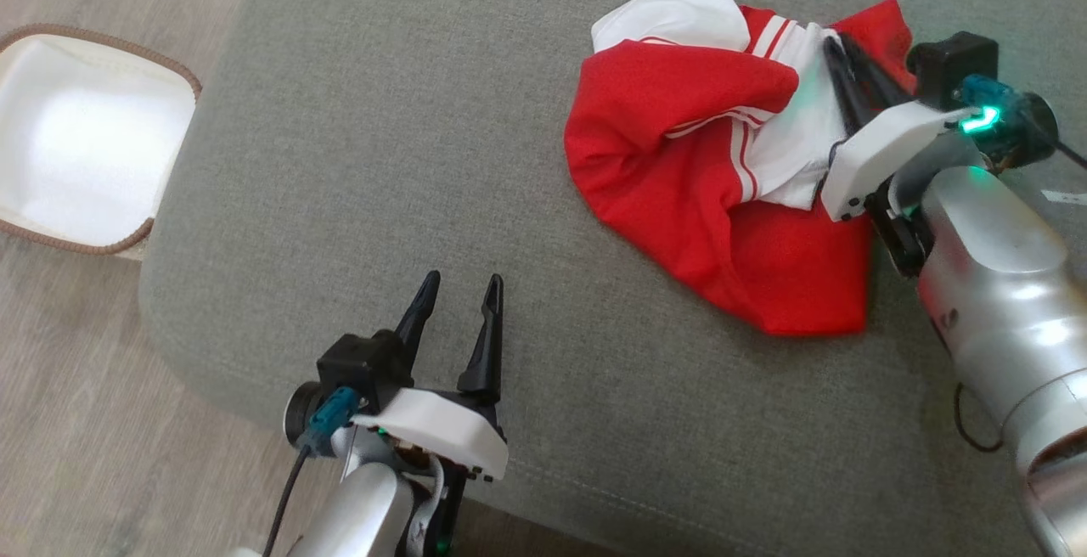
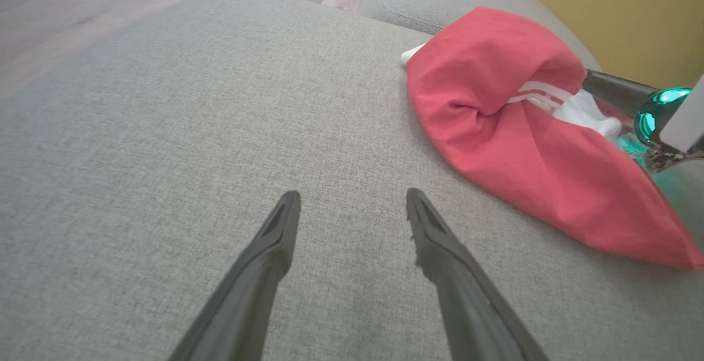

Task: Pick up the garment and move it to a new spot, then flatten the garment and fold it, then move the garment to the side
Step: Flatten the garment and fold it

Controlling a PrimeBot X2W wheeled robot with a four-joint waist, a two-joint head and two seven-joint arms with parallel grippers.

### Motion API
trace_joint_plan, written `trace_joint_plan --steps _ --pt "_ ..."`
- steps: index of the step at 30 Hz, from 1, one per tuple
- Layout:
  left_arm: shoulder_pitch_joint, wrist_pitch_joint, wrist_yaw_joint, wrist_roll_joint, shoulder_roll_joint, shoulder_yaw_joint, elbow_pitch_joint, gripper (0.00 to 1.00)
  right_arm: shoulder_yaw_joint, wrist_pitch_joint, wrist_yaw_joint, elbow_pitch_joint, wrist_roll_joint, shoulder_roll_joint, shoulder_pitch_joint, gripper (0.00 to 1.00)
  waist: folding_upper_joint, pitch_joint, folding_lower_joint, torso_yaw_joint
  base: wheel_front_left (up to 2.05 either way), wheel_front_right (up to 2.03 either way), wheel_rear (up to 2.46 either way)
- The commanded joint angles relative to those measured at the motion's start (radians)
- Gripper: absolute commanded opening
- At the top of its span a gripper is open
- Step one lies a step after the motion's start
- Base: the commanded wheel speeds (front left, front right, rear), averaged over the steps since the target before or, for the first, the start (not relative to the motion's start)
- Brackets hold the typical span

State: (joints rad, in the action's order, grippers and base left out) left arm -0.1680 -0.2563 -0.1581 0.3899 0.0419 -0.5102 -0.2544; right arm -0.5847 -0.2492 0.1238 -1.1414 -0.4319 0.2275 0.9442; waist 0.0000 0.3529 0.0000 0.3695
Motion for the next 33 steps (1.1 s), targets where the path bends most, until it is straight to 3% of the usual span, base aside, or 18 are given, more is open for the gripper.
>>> trace_joint_plan --steps 1,10,21,26,33 --pt "-0.025 -0.006 -0.003 0.002 0.008 0.029 0.032 1.00 -0.016 -0.003 0.007 0.015 -0.008 -0.019 0.022 0.00 0.0000 -0.001 0.0000 -0.002 0.00 0.00 0.00" --pt "-0.024 -0.006 -0.003 -0.004 0.008 0.041 0.029 1.00 -0.027 -0.011 0.007 0.045 -0.047 -0.023 0.042 0.00 0.0000 -0.017 0.0000 -0.024 0.00 0.00 0.00" --pt "-0.005 -0.006 0.014 -0.033 0.008 0.087 0.015 1.00 0.123 -0.012 0.007 0.497 -0.138 -0.022 0.048 0.00 0.0000 -0.099 0.0000 -0.113 0.00 0.00 0.00" --pt "0.010 -0.006 0.026 -0.046 0.008 0.111 0.003 1.00 0.193 -0.012 0.007 0.640 -0.205 -0.010 0.070 0.00 0.0000 -0.146 0.0000 -0.167 0.00 0.00 0.00" --pt "0.026 -0.006 0.036 -0.036 0.008 0.109 -0.006 1.00 0.127 0.014 0.007 0.756 -0.286 -0.034 0.170 0.00 0.0000 -0.192 0.0000 -0.182 0.00 0.00 0.00"
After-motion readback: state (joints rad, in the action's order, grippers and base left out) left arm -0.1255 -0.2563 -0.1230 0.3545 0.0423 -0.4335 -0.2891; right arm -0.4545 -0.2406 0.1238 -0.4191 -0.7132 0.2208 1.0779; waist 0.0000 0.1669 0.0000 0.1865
